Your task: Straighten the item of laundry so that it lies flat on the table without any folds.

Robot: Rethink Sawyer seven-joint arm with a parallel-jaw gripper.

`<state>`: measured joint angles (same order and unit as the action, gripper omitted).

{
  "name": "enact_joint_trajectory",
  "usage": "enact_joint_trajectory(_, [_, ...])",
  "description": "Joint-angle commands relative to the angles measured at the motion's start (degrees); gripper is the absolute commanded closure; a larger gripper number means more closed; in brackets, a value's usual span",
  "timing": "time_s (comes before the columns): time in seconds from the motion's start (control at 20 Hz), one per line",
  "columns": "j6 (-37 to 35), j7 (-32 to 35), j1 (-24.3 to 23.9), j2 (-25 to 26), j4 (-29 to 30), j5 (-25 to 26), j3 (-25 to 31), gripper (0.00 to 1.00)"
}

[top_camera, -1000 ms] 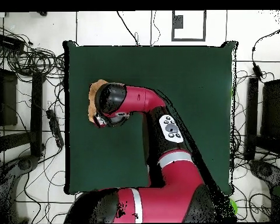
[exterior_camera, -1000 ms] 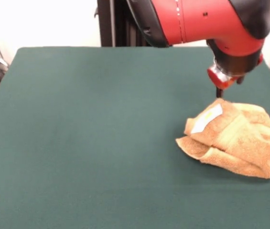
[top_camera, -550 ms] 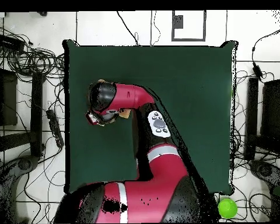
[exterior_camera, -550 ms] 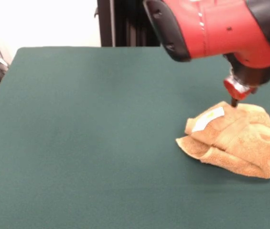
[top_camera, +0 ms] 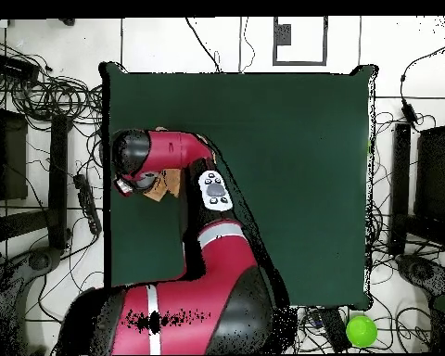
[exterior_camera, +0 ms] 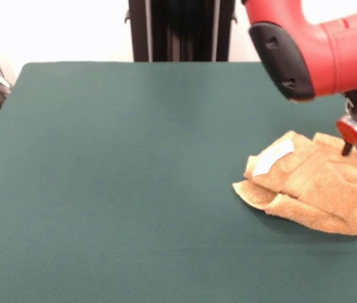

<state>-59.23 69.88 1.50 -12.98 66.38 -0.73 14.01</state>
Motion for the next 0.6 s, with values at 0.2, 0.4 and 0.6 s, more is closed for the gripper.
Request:
enact_joint_trajectory(0.2, [-0.5,16.8,2.1,1.7,-4.1,-3.0,-0.2,0.0])
enact_joint_trajectory(0.4, [-8.2,13.0,0.6,3.8,-9.0,-2.6,0.6,0.0])
enact_joint_trajectory(0.6, [-15.7,8.7,0.5,5.4,-13.3,-0.6,1.0,0.0])
